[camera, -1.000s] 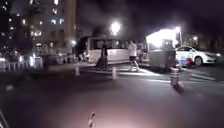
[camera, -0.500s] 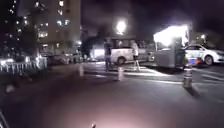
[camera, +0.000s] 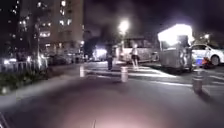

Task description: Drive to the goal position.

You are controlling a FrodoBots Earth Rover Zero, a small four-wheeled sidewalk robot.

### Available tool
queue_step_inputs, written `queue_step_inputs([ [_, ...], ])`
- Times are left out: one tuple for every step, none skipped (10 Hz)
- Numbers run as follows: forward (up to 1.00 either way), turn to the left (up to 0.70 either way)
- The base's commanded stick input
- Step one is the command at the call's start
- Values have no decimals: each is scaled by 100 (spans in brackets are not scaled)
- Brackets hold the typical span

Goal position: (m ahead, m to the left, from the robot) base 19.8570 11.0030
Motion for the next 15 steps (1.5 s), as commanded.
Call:
queue_step_inputs([
  [45, 0],
  [45, 0],
  [57, 0],
  [69, 0],
  [70, 0],
  [70, 0],
  [70, 0],
  [70, 0],
  [70, 0],
  [70, 0],
  [70, 0],
  [70, 0],
  [70, 0],
  [70, 0],
  [70, 0],
])
